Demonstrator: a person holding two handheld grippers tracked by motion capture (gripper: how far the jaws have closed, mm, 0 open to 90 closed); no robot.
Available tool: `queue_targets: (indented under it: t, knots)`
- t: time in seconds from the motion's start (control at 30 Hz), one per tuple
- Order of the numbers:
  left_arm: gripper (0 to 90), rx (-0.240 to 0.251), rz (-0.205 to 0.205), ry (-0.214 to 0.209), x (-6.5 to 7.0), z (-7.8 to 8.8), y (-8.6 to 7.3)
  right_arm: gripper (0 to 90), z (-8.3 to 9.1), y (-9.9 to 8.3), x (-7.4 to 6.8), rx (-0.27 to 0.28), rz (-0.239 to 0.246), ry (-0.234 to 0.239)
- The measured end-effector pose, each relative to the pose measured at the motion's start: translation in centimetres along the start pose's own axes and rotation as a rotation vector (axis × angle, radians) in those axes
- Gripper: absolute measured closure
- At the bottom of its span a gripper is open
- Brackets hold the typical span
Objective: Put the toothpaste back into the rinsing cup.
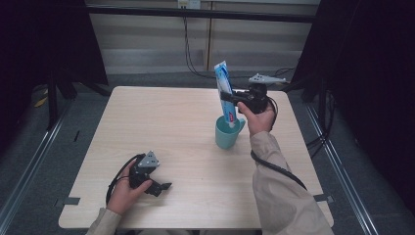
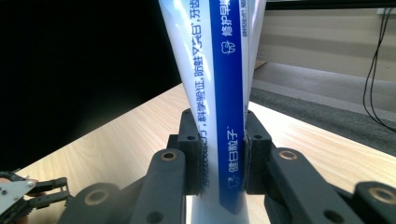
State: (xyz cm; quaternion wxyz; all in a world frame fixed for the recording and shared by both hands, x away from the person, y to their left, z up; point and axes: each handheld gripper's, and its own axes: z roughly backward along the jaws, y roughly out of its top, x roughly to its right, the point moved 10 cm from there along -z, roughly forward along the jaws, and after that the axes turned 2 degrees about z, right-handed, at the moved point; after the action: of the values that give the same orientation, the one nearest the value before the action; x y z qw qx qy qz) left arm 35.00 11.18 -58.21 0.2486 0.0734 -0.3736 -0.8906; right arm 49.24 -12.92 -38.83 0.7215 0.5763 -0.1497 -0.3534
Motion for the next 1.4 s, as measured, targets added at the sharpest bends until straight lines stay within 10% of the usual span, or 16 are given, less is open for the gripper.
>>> queue_targets:
  t: [1.4]
  knots:
    - [0.0,0.0,-0.001,0.001,0.0,0.0,0.0,74.1,-1.9,-3.7,1.3,-0.024,-0.009,-0.021]
